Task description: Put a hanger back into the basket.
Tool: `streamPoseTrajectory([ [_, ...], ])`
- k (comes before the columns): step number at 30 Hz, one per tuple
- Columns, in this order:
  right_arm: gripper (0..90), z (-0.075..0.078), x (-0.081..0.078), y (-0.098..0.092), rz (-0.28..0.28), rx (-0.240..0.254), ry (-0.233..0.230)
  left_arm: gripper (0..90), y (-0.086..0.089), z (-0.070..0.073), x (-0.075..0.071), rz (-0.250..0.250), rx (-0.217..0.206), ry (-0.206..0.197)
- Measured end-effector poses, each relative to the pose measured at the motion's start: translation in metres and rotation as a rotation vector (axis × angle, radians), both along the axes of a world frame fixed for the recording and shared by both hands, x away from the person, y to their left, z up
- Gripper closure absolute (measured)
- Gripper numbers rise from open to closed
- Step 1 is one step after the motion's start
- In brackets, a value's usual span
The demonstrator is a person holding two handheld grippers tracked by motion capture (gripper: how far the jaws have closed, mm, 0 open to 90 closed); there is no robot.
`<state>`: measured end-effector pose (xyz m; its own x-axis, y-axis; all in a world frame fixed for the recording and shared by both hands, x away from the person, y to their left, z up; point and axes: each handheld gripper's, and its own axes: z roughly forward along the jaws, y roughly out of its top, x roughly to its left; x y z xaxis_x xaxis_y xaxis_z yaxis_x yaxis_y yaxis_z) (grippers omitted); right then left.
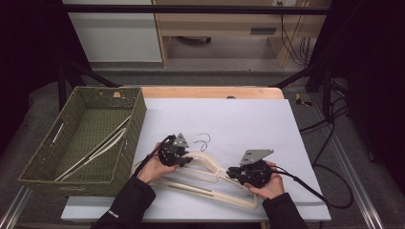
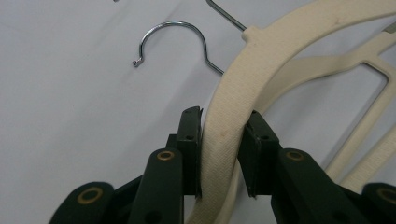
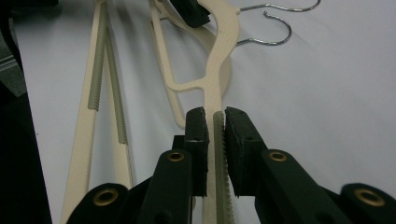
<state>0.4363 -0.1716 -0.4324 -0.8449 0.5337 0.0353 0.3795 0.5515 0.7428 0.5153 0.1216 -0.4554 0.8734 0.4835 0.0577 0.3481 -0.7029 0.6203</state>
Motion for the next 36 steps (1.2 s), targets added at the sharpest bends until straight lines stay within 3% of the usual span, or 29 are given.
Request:
streamPoseTrajectory([
  [7, 79.9, -0.005, 0.000, 0.001, 0.008, -0.011, 0.003, 72.7, 0.003, 0.011, -0.013, -0.013, 0.019, -0.069],
  [13, 79.3, -0.011, 0.002, 0.000, -0.009, 0.014, 0.025, 73.7, 0.006, 0.019, -0.027, -0.024, 0.026, -0.120],
  [15, 76.2, -0.009, 0.002, -0.001, -0.002, 0.022, 0.022, 74.3, 0.007, 0.021, -0.030, -0.030, 0.026, -0.128],
  [17, 62.7, -0.007, 0.004, -0.001, -0.012, 0.058, 0.019, 74.7, 0.007, 0.022, -0.033, -0.029, 0.024, -0.140],
  [19, 54.2, -0.005, 0.005, 0.000, -0.021, 0.106, 0.017, 74.8, 0.007, 0.024, -0.037, -0.036, 0.027, -0.163],
  [21, 48.1, 0.001, 0.007, 0.004, -0.030, 0.121, -0.008, 74.9, 0.007, 0.024, -0.039, -0.037, 0.022, -0.160],
  [24, 45.6, 0.008, 0.010, 0.010, -0.040, 0.133, -0.031, 74.8, 0.007, 0.024, -0.042, -0.038, 0.024, -0.168],
  [25, 44.5, 0.013, 0.015, 0.020, -0.040, 0.142, -0.037, 74.9, 0.007, 0.024, -0.043, -0.038, 0.019, -0.175],
  [30, 50.8, 0.013, 0.026, 0.045, -0.023, 0.115, -0.014, 74.8, 0.008, 0.024, -0.046, -0.042, 0.008, -0.178],
  [31, 53.2, 0.009, 0.029, 0.054, -0.017, 0.100, 0.008, 74.8, 0.008, 0.023, -0.046, -0.043, 0.006, -0.175],
  [36, 63.3, 0.002, 0.035, 0.059, -0.029, 0.093, 0.051, 74.7, 0.006, 0.023, -0.048, -0.053, 0.001, -0.167],
])
